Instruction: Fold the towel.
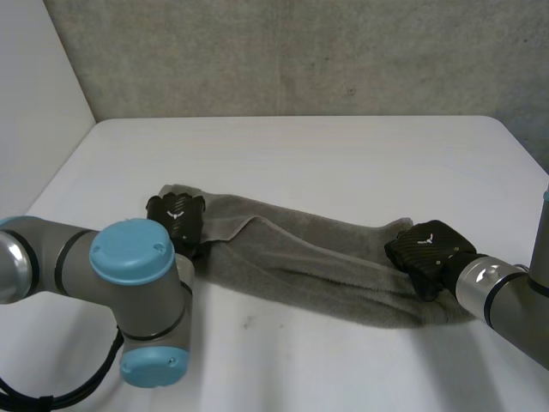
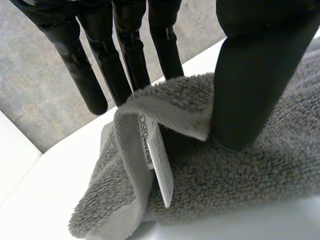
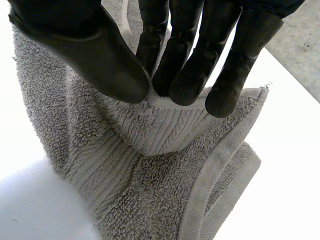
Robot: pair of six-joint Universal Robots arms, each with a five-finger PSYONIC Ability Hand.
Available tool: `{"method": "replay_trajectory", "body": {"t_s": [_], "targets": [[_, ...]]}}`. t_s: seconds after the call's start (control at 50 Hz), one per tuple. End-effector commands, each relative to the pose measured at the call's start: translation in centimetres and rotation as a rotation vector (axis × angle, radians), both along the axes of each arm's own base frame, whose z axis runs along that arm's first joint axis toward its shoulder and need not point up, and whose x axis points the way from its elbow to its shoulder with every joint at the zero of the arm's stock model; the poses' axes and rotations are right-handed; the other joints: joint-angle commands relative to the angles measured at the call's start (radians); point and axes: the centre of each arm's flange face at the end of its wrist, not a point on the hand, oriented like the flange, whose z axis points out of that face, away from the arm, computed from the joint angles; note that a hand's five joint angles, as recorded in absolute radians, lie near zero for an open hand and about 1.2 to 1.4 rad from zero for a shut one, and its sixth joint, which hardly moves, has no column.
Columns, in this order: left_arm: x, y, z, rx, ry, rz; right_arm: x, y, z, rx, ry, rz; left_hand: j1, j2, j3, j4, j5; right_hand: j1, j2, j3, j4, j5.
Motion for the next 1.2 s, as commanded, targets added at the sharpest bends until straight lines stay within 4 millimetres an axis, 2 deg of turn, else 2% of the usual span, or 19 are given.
{"method": "replay_trajectory", "body": {"t_s": [0.02,0.04,0.18,0.22,0.28,0.38,0.48,0.66,0.72,0.76,0.86,0.98,1.04,1.08,1.1,1.12,1.14,1.18,1.2], "targets": [[0.2,-0.2,-0.1,0.006,-0.028,-0.015,0.1,-0.2,-0.2,-0.002,0.002,0.001,0.503,0.502,0.508,0.508,0.51,0.069,0.079,0.06,0.06,0.057],[0.1,-0.2,-0.2,0.007,-0.026,-0.038,0.1,-0.3,-0.2,-0.005,0.002,0.0,0.663,0.662,0.667,0.667,0.669,0.069,0.079,0.06,0.06,0.057],[0.3,-0.5,0.7,0.022,-0.018,-0.121,-0.1,-1.2,0.9,-0.044,-0.012,-0.023,0.664,0.663,0.669,0.669,0.671,0.069,0.079,0.06,0.06,0.057],[1.0,-0.6,3.0,0.005,-0.01,-0.121,-0.1,-1.9,2.0,-0.077,-0.021,-0.032,0.664,0.663,0.669,0.669,0.671,0.069,0.079,0.06,0.06,0.057],[1.3,-0.5,4.2,-0.003,-0.007,-0.117,-0.1,-2.0,2.7,-0.1,-0.025,-0.034,0.664,0.663,0.669,0.669,0.671,0.069,0.079,0.06,0.06,0.057],[3.8,0.1,8.8,-0.031,0.017,-0.094,-1.7,-1.6,8.0,-0.186,-0.024,-0.077,0.664,0.663,0.669,0.669,0.671,0.069,0.079,0.06,0.06,0.057],[5.8,0.3,10.2,-0.021,0.026,-0.13,-3.6,-1.0,9.6,-0.107,0.017,-0.116,0.664,0.663,0.669,0.669,0.671,0.069,0.079,0.06,0.06,0.057],[8.0,0.1,8.8,0.133,0.038,-0.214,-4.3,0.4,9.4,-0.045,0.165,-0.043,0.664,0.663,0.669,0.669,0.671,0.069,0.079,0.06,0.06,0.057],[8.3,-0.6,7.1,0.198,0.034,-0.217,-4.3,0.3,8.9,-0.04,0.196,-0.022,0.664,0.663,0.669,0.669,0.671,0.069,0.079,0.06,0.06,0.057],[8.5,-1.6,5.3,0.251,0.03,-0.202,-4.1,-0.5,7.5,0.001,0.213,-0.006,0.664,0.663,0.669,0.669,0.671,0.069,0.079,0.06,0.06,0.057],[8.0,-3.3,3.8,0.278,0.029,-0.21,-3.7,-2.5,5.8,0.03,0.224,-0.003,0.664,0.663,0.669,0.669,0.671,0.069,0.079,0.06,0.06,0.057],[7.0,-5.9,4.4,0.197,0.042,-0.223,-1.4,-4.8,5.4,-0.056,0.212,0.032,0.664,0.663,0.669,0.669,0.671,0.069,0.079,0.06,0.06,0.057],[6.2,-8.0,6.1,0.089,0.059,-0.235,0.3,-7.1,6.7,-0.191,0.195,0.017,0.664,0.663,0.669,0.669,0.671,0.069,0.079,0.06,0.06,0.057],[5.5,-10.4,9.1,-0.058,0.085,-0.239,1.9,-10.0,9.2,-0.364,0.136,-0.031,0.664,0.663,0.669,0.669,0.671,0.069,0.079,0.06,0.06,0.057],[5.5,-10.4,9.1,-0.059,0.085,-0.239,1.9,-10.0,9.2,-0.365,0.136,-0.032,0.664,0.663,0.669,0.669,0.671,0.069,0.079,0.06,0.06,0.057],[5.1,-11.4,11.1,-0.14,0.115,-0.242,2.7,-11.6,11.3,-0.479,0.088,-0.058,0.664,0.663,0.669,0.669,0.671,0.069,0.079,0.06,0.06,0.057],[5.1,-11.4,11.1,-0.14,0.116,-0.242,2.7,-11.6,11.3,-0.481,0.087,-0.058,0.664,0.663,0.669,0.669,0.671,0.069,0.079,0.06,0.06,0.057],[4.5,-13.0,15.7,-0.307,0.204,-0.254,4.1,-13.6,16.5,-0.722,-0.055,-0.103,0.664,0.663,0.669,0.669,0.671,0.069,0.079,0.06,0.06,0.057],[4.5,-13.0,15.7,-0.308,0.204,-0.254,4.1,-13.6,16.5,-0.723,-0.056,-0.104,0.664,0.663,0.669,0.669,0.671,0.069,0.079,0.06,0.06,0.057]]}}
